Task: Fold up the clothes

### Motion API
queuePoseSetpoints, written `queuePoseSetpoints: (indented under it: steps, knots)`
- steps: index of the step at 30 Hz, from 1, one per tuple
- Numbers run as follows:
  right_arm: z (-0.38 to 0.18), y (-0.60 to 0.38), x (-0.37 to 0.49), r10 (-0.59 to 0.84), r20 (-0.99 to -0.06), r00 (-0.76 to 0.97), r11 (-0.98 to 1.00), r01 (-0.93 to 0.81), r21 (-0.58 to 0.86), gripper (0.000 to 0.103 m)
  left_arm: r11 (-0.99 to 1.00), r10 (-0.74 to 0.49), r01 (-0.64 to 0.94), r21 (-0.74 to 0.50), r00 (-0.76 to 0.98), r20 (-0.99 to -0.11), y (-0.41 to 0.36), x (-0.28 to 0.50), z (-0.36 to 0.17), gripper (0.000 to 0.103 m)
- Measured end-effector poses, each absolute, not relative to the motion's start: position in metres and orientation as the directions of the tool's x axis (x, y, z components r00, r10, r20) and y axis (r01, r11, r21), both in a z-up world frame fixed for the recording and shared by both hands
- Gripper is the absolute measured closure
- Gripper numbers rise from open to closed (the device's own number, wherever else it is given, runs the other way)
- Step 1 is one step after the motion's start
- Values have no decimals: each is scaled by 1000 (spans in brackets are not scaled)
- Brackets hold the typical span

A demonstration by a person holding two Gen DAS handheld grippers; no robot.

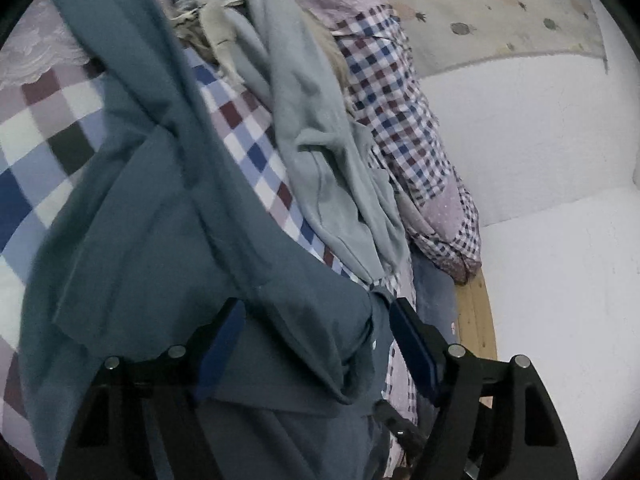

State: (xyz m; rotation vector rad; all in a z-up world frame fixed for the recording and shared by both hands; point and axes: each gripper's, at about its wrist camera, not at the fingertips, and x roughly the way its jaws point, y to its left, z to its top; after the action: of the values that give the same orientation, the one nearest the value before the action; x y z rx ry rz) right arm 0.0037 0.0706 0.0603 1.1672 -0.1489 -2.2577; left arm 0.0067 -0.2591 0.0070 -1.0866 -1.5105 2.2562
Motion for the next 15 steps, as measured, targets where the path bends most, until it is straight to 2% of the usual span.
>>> queuePoseSetpoints:
  steps: [4, 6, 9, 11, 15]
  knots:
    - [65, 88, 8, -569, -654, -498, -818, 424, 388, 101, -442, 588, 217, -870, -663, -464, -245, 5, 4, 27]
    - [67, 97, 8, -571, -631, -524, -820, 405, 405, 99, -438, 617, 220, -872, -631, -469, -230, 5, 4, 36]
    - [69, 113, 7, -570, -606, -556, -822, 369, 434, 98, -460, 626, 238, -855, -597, -503, -206, 2, 3, 40]
    - [70, 121, 6, -576, -592, -564, -816, 358, 453, 98, -455, 619, 274, -847, -587, -522, -202, 2, -2, 47]
    - [69, 125, 6, -579, -586, -567, -813, 356, 461, 98, -445, 536, 331, -833, -646, -543, -220, 9, 0, 48]
